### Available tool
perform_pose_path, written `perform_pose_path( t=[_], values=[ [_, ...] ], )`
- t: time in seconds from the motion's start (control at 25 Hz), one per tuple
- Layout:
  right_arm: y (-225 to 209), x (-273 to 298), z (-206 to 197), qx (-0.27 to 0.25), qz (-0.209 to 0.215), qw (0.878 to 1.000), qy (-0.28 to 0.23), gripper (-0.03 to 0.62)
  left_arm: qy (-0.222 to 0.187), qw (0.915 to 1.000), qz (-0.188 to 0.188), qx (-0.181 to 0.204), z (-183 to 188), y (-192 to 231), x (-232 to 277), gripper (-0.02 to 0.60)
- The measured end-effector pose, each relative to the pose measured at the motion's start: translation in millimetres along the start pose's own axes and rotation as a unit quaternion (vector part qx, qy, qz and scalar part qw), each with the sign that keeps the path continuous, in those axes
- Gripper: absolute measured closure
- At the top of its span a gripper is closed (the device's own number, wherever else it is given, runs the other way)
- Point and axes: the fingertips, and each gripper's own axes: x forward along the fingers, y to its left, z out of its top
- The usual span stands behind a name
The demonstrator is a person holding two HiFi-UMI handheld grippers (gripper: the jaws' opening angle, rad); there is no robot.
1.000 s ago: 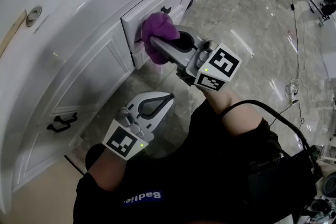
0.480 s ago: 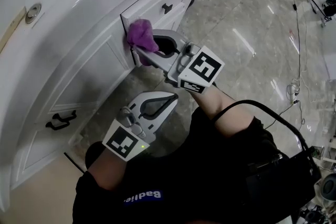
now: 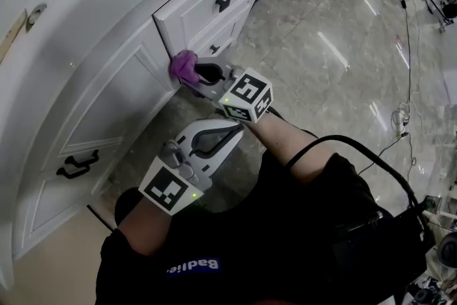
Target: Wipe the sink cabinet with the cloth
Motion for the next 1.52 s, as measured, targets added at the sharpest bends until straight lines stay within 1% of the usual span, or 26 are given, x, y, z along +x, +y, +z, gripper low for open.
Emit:
perform_pose_path(
  t=[0.08, 0.24, 0.32, 0.48, 0.56, 0.68, 0.76, 0.84, 1.0, 1.12, 1.24, 1.32, 1.36, 1.52],
  values=[
    [-1, 1, -7, 0.005, 0.000, 1.000, 0.008, 0.526, 0.000, 1.0000, 0.000, -0.007, -1, 2, 4, 0.581],
    [0, -1, -5, 0.000, 0.012, 1.000, 0.010, 0.526, -0.013, 0.9998, 0.005, -0.013, 7, 4, 19, 0.581],
    [-1, -7, -3, 0.013, 0.017, 1.000, 0.011, 0.526, -0.010, 0.9998, 0.008, -0.014, 11, 1, 28, 0.581],
    [-4, -27, 9, 0.036, 0.018, 0.999, 0.006, 0.526, -0.013, 0.9999, 0.003, -0.010, 35, -9, 44, 0.581],
    [-7, -44, 24, 0.046, 0.001, 0.999, -0.003, 0.526, -0.009, 0.9999, -0.004, -0.006, 54, -17, 53, 0.581],
    [-9, -74, 51, 0.059, -0.039, 0.997, -0.010, 0.526, 0.007, 0.9999, -0.008, -0.002, 90, -24, 57, 0.581],
    [0, -90, 69, 0.062, -0.051, 0.997, -0.003, 0.526, 0.014, 0.9998, 0.000, -0.015, 119, -26, 53, 0.581],
    [9, -107, 96, 0.058, -0.057, 0.997, 0.004, 0.526, 0.018, 0.9994, 0.014, -0.027, 151, -25, 47, 0.581],
    [30, -149, 168, 0.065, -0.072, 0.995, 0.007, 0.526, 0.034, 0.9974, 0.034, -0.053, 226, -27, 36, 0.581],
    [48, -183, 220, 0.089, -0.084, 0.992, 0.019, 0.526, 0.044, 0.9955, 0.031, -0.078, 293, -31, 28, 0.581],
    [76, -213, 269, 0.118, -0.100, 0.988, 0.025, 0.526, 0.048, 0.9960, 0.020, -0.072, 362, -35, 17, 0.581],
    [94, -230, 307, 0.137, -0.106, 0.985, 0.021, 0.526, 0.041, 0.9968, 0.020, -0.065, 405, -33, 13, 0.581],
    [102, -238, 326, 0.146, -0.106, 0.983, 0.019, 0.526, 0.041, 0.9965, 0.023, -0.070, 423, -32, 12, 0.581],
    [139, -264, 391, 0.177, -0.106, 0.979, 0.008, 0.526, 0.037, 0.9891, 0.048, -0.134, 488, -37, 7, 0.581]
  ],
)
